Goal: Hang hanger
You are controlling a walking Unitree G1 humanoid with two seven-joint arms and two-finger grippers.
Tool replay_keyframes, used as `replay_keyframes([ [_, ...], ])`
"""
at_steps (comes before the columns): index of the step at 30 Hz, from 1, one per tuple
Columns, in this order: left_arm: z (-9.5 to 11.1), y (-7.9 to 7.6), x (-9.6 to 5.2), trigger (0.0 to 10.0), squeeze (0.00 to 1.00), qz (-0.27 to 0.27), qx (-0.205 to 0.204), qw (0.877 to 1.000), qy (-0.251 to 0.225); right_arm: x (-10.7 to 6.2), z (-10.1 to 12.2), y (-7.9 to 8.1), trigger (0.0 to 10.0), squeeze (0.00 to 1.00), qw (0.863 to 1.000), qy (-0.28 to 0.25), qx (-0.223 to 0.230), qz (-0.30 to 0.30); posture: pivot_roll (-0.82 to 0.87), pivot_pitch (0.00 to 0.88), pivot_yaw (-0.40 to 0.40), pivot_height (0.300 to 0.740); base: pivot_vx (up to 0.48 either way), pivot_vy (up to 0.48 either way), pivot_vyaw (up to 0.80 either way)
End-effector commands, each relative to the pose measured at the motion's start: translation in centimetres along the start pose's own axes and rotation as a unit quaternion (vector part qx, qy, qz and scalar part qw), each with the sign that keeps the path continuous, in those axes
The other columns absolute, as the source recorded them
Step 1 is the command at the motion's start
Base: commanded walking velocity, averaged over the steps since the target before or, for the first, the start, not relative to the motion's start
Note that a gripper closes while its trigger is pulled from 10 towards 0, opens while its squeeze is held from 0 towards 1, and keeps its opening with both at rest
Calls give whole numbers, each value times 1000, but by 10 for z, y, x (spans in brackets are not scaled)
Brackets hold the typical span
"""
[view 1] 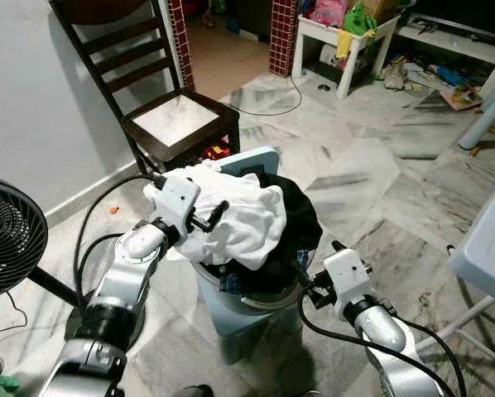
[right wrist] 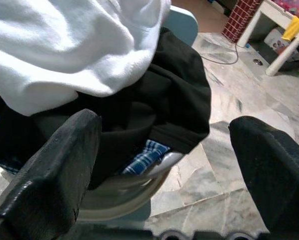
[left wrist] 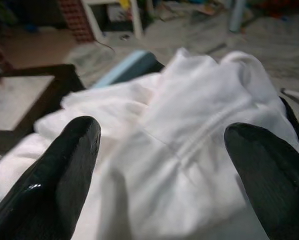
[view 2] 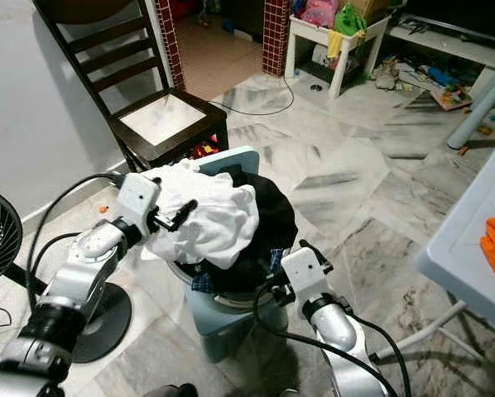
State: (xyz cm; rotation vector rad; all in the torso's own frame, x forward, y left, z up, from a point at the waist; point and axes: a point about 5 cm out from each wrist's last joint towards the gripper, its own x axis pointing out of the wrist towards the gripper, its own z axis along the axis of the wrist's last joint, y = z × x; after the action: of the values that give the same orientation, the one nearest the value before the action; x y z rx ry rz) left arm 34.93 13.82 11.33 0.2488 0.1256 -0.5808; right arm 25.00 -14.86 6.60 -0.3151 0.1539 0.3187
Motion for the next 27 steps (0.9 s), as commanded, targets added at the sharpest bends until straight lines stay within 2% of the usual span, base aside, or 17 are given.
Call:
replay_keyframes([
  [1, -2, -1, 2, 10000, 910, -25, 11, 1000, 5, -4, 0, -3, 10000, 0, 1000, 2, -3, -6, -136, 145, 73, 740, 0, 0, 0],
  [2, -2, -1, 3, 10000, 373, -30, 14, 999, 4, -5, 0, -3, 10000, 0, 1000, 2, -3, -7, -139, 146, 75, 740, 0, 0, 0],
  [3, -2, -1, 4, 10000, 0, -37, 19, 999, 6, -6, 0, -3, 10000, 0, 1000, 3, -3, -8, -142, 148, 78, 740, 0, 0, 0],
  [6, -2, -1, 5, 10000, 0, -45, 21, 999, 7, -7, 0, -3, 10000, 0, 1000, 4, -2, -10, -144, 148, 82, 740, 0, 0, 0],
  [7, -5, -1, 6, 3647, 0, -57, 24, 998, 15, -8, 0, -2, 10000, 0, 1000, 4, -2, -11, -145, 151, 84, 740, 0, 0, 0],
  [8, -7, -1, 5, 0, 0, -64, 26, 997, 21, -8, 0, -2, 10000, 0, 1000, 4, -2, -11, -145, 151, 83, 740, 0, 0, 0],
  [12, -18, -2, 2, 0, 0, -82, 37, 995, 46, -8, 1, -2, 10000, 0, 1000, 5, -1, -12, -147, 154, 85, 740, 0, 0, 0],
  [18, -32, 11, -7, 0, 0, -66, 68, 992, 81, -10, 1, -2, 10000, 0, 1000, 8, -1, -15, -147, 155, 86, 740, 0, 0, 0],
  [23, -34, 16, -10, 0, 0, -56, 69, 992, 87, -10, 0, -2, 10000, 0, 1000, 8, -1, -14, -148, 156, 83, 740, 0, 0, 0],
  [27, -37, 16, -13, 0, 0, -44, 62, 994, 73, -10, 1, -2, 10000, 0, 1000, 8, -1, -14, -145, 154, 83, 740, 0, 0, 0],
])
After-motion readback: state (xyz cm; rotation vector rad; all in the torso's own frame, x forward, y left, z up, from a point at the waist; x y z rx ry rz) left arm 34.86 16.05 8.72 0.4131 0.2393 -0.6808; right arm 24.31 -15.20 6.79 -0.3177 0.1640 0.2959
